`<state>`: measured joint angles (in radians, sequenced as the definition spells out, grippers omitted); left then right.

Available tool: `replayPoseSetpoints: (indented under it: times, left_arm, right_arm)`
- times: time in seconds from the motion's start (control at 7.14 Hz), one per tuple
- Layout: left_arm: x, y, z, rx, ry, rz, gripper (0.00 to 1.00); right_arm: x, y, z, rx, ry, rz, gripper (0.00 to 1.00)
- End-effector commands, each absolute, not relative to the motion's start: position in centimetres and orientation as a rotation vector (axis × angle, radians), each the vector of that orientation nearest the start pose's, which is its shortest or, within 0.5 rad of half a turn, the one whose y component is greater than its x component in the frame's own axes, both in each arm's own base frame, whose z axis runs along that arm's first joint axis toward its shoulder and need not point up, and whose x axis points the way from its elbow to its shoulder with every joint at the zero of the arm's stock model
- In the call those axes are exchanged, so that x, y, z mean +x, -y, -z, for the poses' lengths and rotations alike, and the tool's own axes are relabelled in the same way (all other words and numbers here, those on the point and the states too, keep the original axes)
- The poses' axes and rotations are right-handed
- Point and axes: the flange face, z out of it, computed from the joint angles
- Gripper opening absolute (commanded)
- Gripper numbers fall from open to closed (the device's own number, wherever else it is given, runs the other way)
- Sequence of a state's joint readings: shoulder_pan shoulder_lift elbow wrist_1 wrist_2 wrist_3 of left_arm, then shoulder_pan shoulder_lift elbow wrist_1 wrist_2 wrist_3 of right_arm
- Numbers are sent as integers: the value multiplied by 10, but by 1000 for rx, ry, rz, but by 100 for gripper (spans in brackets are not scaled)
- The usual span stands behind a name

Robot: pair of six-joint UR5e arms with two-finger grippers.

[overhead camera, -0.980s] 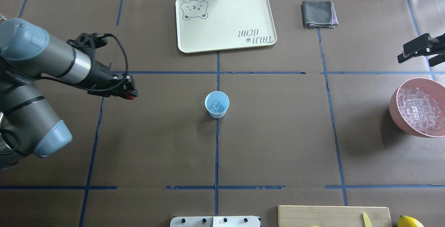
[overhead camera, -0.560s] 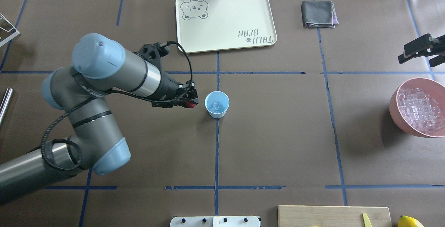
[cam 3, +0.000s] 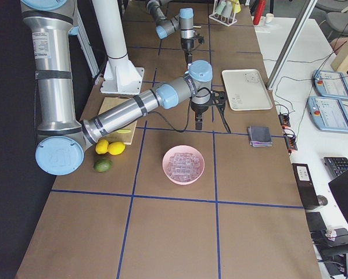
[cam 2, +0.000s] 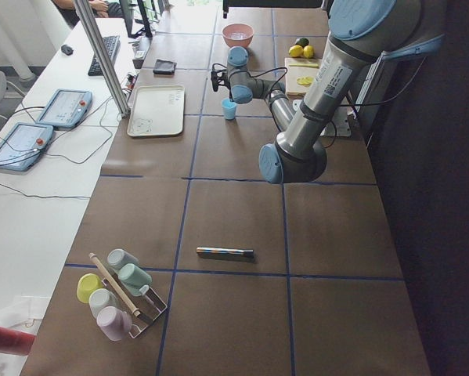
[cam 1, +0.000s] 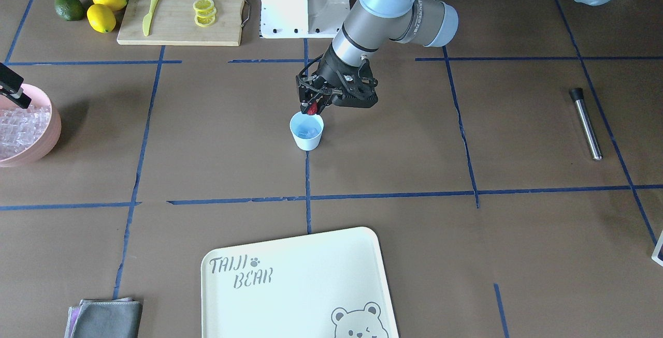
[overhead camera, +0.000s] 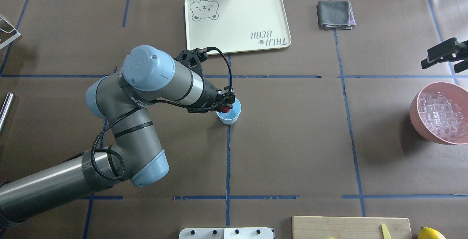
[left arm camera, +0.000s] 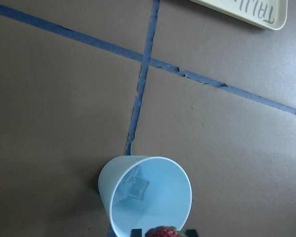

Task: Mash ice and strawberries in cup
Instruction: 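Carry the strawberry with the left gripper over the cup and release, then withdraw the left gripper from the cup toward the metal muddler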

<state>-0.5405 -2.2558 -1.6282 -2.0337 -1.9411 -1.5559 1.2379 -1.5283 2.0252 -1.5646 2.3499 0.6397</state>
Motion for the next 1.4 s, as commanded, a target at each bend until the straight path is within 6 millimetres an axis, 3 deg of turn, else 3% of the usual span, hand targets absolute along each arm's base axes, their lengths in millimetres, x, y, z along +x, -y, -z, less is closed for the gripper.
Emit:
replayPoseSetpoints:
  times: [0.0,0.14,0.42,0.56,0.7,0.84,0.98,1.26]
  left_arm:
    - [535,434,-168,29,-1231,237,63]
    - [535,435,-169,31,-1229,236,71]
    - [533,437,-169,35,-1229,239,73]
    - [509,458,-169,80,-1232,233,72]
    - [479,479,-193,61,-1212,197,72]
    - [436,499,-233,39,-1192,136,72]
    - [379,510,-286,77,-1154,56,72]
    - [249,522,-414,105,-1086,-84,72]
  right_arm:
    - [-98,478,-415,64,895,-91,100]
    - [-98,478,-415,63,897,-90,100]
    - [-99,478,-414,64,897,-88,100]
    - [-99,478,-414,65,896,-88,100]
    - [-99,478,-416,62,895,-90,100]
    - [-98,478,-416,63,895,-91,100]
    - [-98,478,-415,64,895,-91,100]
    - [-98,478,-415,64,895,-91,99]
